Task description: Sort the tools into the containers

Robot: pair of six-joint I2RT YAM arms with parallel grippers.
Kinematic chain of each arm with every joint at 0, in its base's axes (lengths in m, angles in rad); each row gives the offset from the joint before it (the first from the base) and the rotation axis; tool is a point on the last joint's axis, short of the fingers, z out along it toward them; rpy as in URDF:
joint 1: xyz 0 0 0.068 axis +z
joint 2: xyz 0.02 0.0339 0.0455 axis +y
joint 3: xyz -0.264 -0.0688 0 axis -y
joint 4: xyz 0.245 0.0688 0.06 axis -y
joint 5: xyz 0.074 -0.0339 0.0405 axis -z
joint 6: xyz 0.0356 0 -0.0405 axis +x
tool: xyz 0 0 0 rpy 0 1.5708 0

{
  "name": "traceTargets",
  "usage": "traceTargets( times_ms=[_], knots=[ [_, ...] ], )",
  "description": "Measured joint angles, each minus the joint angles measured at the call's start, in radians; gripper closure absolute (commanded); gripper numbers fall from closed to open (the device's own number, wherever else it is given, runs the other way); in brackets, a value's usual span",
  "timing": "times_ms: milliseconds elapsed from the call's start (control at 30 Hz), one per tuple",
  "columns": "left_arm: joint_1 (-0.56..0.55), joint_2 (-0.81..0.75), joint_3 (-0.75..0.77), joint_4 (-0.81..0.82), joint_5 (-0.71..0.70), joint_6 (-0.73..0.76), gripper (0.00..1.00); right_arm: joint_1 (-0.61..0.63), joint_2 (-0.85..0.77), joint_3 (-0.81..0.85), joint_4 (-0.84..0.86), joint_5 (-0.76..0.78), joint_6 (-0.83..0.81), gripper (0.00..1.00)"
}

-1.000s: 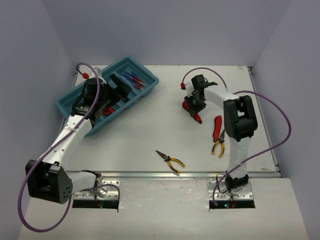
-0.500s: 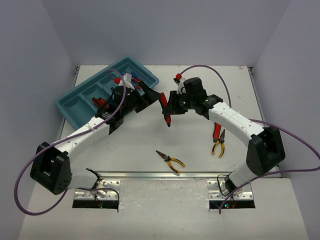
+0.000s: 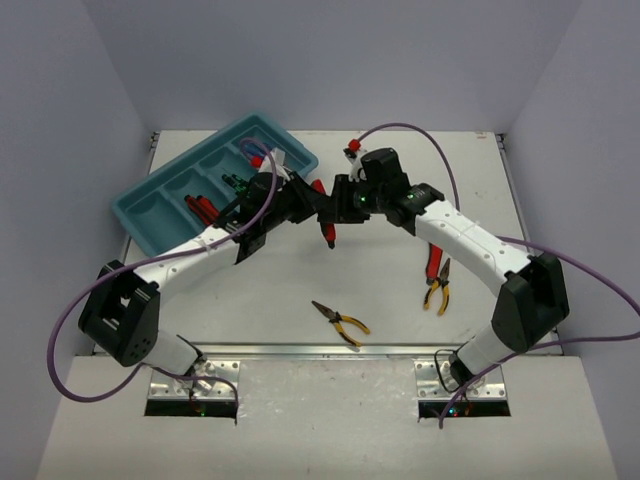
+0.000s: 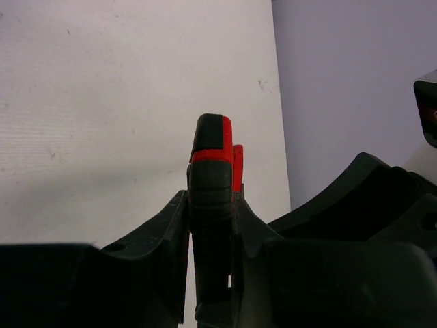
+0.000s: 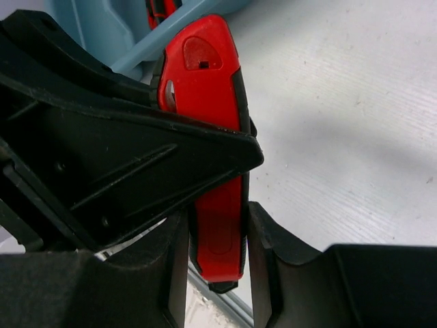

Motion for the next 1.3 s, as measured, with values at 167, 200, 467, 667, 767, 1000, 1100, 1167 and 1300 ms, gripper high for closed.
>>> traceTargets(
  times_ms=[167, 200, 467, 667, 767, 1000, 1100, 1167, 1300],
  knots=[
    [0.015, 0.017, 0.078, -0.102, -0.072, 0.029, 1.0, -0.003, 0.0, 0.021, -0.031, 0.018, -0.016, 0.01],
    [0.031, 0.026, 0.113, -0.152, -0.099, 0.04, 1.0, -0.003, -0.005, 0.021, -0.037, 0.032, -0.023, 0.01],
    [0.417, 0.052, 0.249, -0.461, -0.316, 0.118, 1.0, -0.092, -0.218, -0.065, -0.132, 0.202, -0.133, 0.01],
    [0.619, 0.175, 0.343, -0.587, -0.427, 0.147, 0.98, -0.239, -0.338, -0.153, -0.204, 0.342, -0.202, 0.01],
    [0.656, 0.262, 0.385, -0.628, -0.44, 0.159, 0.53, -0.26, -0.34, -0.193, -0.231, 0.378, -0.232, 0.01],
    [0.66, 0.355, 0.426, -0.664, -0.418, 0.174, 0.07, -0.294, -0.3, -0.24, -0.281, 0.437, -0.284, 0.01],
    [0.66, 0.334, 0.428, -0.665, -0.392, 0.178, 0.0, -0.322, -0.274, -0.244, -0.283, 0.446, -0.291, 0.01],
    [0.659, 0.3, 0.426, -0.667, -0.36, 0.183, 0.0, -0.346, -0.251, -0.25, -0.285, 0.448, -0.295, 0.01],
    [0.641, 0.133, 0.372, -0.639, -0.283, 0.196, 0.0, -0.404, -0.184, -0.26, -0.287, 0.445, -0.296, 0.01]
  ],
)
